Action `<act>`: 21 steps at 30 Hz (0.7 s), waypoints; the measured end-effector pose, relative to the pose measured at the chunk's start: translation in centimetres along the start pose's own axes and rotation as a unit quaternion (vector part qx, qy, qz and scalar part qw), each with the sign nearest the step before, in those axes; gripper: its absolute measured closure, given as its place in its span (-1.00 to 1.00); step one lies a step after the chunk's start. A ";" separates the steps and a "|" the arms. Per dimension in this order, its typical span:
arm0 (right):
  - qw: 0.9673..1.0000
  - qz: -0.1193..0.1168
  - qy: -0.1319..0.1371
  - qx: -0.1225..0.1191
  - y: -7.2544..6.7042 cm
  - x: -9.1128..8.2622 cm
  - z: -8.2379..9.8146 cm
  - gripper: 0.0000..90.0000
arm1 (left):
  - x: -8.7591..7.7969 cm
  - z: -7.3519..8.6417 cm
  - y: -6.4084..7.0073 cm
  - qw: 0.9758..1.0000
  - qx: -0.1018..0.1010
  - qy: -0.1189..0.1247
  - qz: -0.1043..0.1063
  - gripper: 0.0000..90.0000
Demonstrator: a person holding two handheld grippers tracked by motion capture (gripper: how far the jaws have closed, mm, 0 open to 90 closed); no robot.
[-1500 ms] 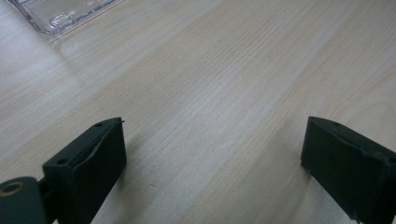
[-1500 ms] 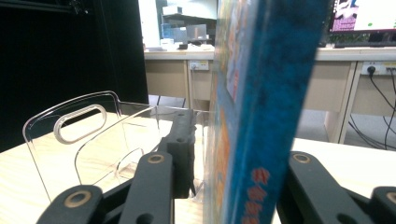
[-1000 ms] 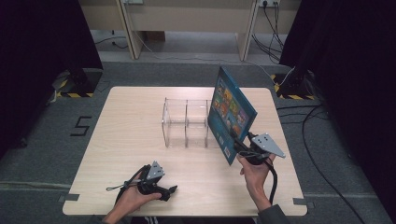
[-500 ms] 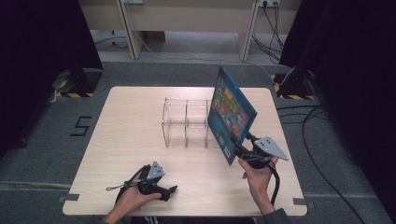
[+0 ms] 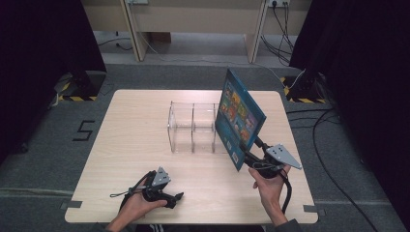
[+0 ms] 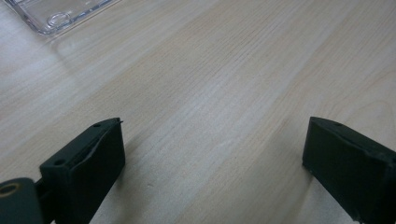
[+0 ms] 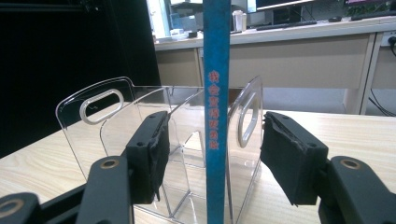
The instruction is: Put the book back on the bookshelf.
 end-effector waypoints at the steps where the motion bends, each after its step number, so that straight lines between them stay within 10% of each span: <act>1: 1.000 0.000 0.000 0.005 0.1 -0.1 0.0 -0.11 | 0.0 0.0 0.0 1.000 0.000 0.000 0.000 -0.89; 21: 1.000 -0.010 0.000 -0.005 -0.1 -1.4 0.1 -0.27 | 0.0 0.0 0.0 1.000 0.001 -0.001 0.001 -0.90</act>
Point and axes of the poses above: each handheld gripper's, and its own axes: x roughly forward along the jaws, z roughly out of its underside, y roughly to its right, the point moved 7 cm from there along x, roughly forward along the jaws, and after that the axes turned 1 degree about -x, right-handed, at the moved point
